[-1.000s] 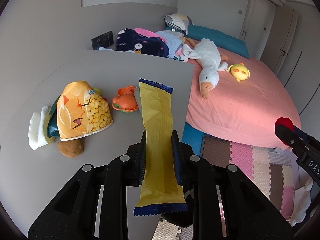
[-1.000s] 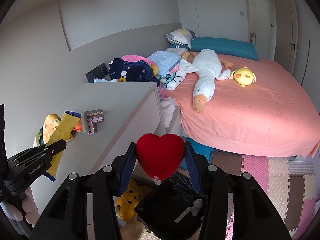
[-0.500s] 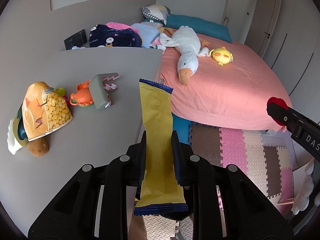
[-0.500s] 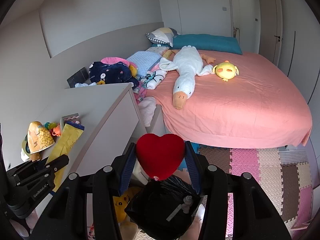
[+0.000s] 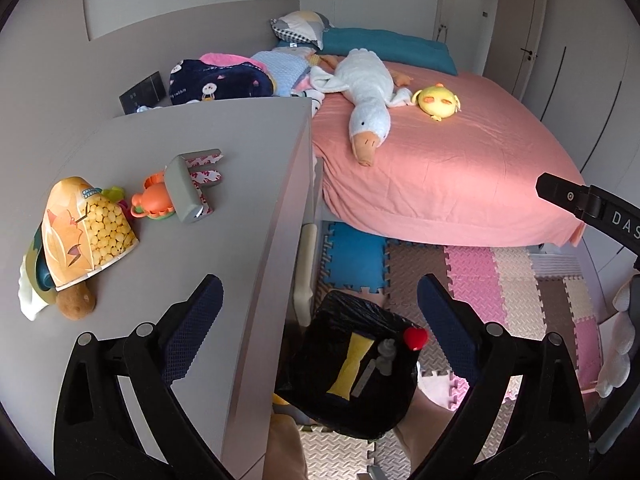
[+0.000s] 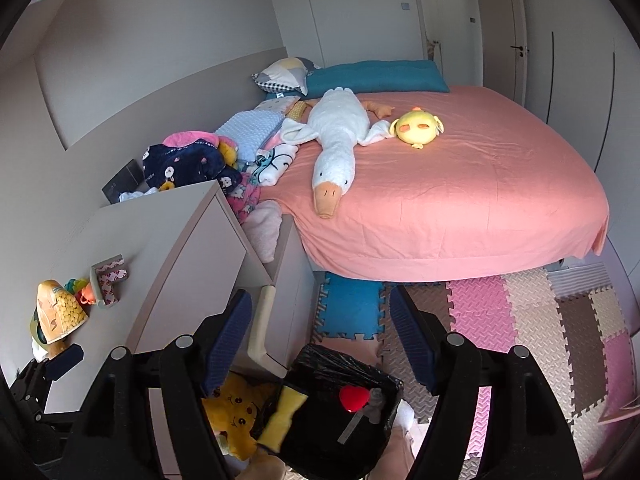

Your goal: Collect trash

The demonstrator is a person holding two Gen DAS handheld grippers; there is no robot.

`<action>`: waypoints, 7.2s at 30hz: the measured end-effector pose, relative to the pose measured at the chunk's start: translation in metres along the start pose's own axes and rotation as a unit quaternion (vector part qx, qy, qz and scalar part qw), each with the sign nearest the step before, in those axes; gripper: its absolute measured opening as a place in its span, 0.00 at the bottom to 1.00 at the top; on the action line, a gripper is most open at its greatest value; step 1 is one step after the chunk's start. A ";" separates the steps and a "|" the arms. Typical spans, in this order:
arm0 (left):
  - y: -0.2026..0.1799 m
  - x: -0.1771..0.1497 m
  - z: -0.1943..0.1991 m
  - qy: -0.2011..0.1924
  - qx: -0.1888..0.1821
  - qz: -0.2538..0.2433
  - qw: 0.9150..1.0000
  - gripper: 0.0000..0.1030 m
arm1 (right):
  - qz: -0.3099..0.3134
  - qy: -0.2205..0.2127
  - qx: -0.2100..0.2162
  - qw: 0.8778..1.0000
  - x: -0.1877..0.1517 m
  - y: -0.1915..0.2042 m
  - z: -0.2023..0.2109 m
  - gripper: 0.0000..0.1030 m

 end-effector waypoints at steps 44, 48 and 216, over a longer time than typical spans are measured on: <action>0.171 -0.009 0.053 -0.033 0.116 0.106 0.987 0.92 | 0.072 0.049 0.129 0.988 -0.037 0.166 -0.033 0.70; 0.188 -0.009 0.057 -0.037 0.127 0.114 0.985 0.92 | 0.077 0.052 0.137 0.986 -0.039 0.181 -0.038 0.70; 0.021 0.011 -0.003 -0.017 -0.012 0.068 0.997 0.94 | 0.035 -0.022 0.038 0.998 0.016 0.023 0.001 0.72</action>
Point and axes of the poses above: each gripper's, at about its wrist camera, not at the fingertips, and z roughly against the way its jaws point, y to its left, x to its top, the point moved 4 cm from there along -z, roughly the way its jaws point, and after that the axes turned 15 degrees about -y, right-handed, at the moved point
